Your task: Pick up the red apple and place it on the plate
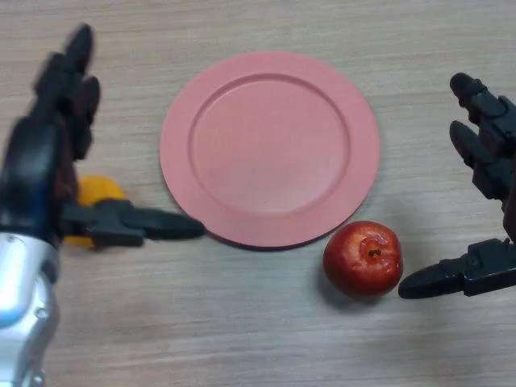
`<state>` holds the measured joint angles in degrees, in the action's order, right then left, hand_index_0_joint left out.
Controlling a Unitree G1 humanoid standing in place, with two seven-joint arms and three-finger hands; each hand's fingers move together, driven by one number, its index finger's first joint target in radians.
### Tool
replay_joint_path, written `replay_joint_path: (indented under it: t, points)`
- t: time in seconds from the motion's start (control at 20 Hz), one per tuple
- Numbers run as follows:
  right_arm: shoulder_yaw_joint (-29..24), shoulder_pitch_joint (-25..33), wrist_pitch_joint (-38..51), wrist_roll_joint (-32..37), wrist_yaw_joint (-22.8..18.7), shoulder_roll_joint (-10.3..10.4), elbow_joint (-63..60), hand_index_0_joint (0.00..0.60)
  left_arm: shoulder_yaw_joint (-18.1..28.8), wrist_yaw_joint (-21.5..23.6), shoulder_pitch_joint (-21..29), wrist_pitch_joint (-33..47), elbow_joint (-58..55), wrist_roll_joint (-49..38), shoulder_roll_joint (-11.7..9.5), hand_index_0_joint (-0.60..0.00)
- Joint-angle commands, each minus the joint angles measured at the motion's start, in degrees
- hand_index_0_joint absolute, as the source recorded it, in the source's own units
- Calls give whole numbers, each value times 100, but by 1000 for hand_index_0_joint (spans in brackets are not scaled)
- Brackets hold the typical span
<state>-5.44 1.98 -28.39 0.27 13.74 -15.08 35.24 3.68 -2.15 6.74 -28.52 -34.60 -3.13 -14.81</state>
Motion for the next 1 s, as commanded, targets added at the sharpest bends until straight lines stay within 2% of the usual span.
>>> replay_joint_path:
  t: [0.05,0.3,0.35,0.5,0.6,0.65,0.8,0.85,1.0]
  points:
    - [-421,49,1164,-155,-205,-98,119,0,350,-99,5,1137,-324,267,-57,0]
    - [-364,271,571,39,-297,-129,269,0,889,-361,55,1369,50,-238,-298,0]
    - [-238,275,643,-13,-429,-80,282,0,1099,-485,-63,1787,163,-340,-351,0]
    - [101,204,721,-248,-636,43,318,0,1540,-783,-282,1863,203,-737,-458,0]
    - [495,64,1305,-1076,-638,63,-81,0,1818,-919,-297,2060,419,-998,-557,0]
    - [702,-161,1618,-1537,-710,184,-296,0,1912,-929,-306,2095,454,-1169,-611,0]
    - [1126,-419,1819,-2064,-942,348,-556,0,2041,-1056,-235,2162,562,-1393,-738,0]
    - [1326,-392,1807,-2232,-1160,391,-773,0,2043,-1047,-218,2025,475,-1487,-780,0]
    - [1545,-335,1946,-2644,-1460,415,-1281,0,1985,-1149,-205,1821,231,-1553,-777,0]
